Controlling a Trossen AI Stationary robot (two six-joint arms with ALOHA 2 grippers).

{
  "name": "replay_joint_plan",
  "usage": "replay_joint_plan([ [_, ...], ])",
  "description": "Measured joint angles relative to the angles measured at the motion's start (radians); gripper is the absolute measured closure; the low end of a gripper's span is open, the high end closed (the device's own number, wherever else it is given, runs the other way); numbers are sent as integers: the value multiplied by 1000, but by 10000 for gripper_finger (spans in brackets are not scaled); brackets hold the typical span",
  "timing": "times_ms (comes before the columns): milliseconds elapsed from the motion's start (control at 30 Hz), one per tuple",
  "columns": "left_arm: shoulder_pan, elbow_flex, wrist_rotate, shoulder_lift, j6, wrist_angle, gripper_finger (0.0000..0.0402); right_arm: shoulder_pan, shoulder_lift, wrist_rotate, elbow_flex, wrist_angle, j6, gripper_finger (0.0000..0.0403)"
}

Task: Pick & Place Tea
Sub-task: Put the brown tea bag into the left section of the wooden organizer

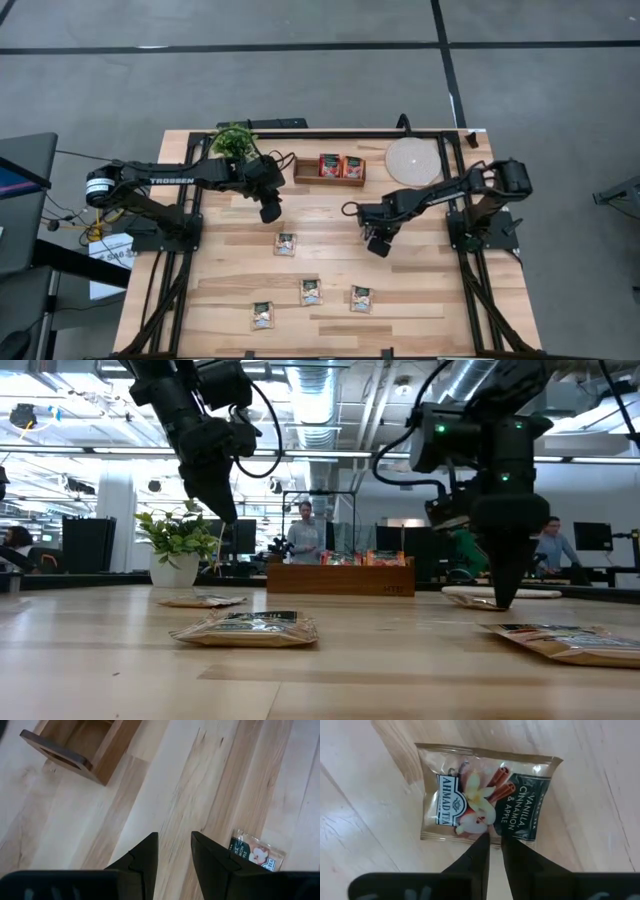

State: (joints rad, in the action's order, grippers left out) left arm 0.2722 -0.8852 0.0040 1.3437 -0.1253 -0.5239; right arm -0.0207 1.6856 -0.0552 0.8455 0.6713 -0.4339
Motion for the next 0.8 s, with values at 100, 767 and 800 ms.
replay_joint_plan([
  [100, 0, 0, 0, 0, 0, 3, 291, 9, 10, -3, 1, -3, 0, 354],
  [767, 0, 0, 0, -1, 1, 3, 291, 23, -3, -37, -4, -12, -3, 400],
  [800, 0, 0, 0, -1, 1, 3, 291, 23, -6, -37, -5, -11, -3, 400],
])
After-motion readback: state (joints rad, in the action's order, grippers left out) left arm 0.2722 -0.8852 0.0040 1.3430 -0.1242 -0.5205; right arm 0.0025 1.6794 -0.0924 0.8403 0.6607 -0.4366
